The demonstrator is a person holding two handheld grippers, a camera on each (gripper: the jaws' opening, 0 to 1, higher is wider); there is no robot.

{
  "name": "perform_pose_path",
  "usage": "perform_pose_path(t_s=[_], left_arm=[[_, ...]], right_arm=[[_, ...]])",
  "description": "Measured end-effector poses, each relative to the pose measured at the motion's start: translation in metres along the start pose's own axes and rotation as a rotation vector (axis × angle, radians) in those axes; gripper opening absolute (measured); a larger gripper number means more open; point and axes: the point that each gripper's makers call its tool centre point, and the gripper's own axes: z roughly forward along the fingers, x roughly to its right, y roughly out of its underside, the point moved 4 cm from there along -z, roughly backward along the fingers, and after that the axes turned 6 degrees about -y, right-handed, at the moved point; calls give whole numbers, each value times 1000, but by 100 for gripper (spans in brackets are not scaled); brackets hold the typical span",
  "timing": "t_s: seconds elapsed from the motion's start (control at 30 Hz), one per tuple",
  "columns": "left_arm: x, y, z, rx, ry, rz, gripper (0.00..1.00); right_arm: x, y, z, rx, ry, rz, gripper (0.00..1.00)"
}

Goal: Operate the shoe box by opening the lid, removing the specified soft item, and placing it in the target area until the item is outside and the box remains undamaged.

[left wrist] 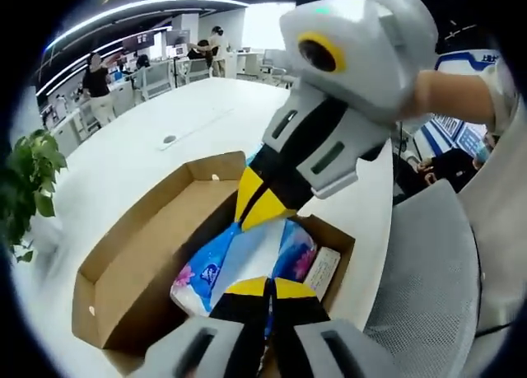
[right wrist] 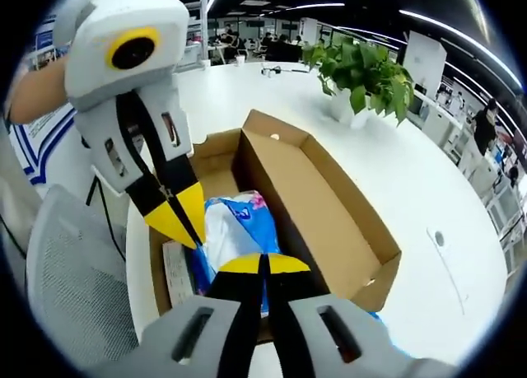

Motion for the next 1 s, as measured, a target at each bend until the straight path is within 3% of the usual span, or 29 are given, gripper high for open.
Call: perform_pose_path(t_s=[0.43,1.0], left_arm=[[10,-25,-30,34,-24,9,0],[34,-68,-40,85,-5,62,0]], right_arm=[[-1,-22,-29,67,8,-12,0],[1,-22,-69,123,26,8,0]])
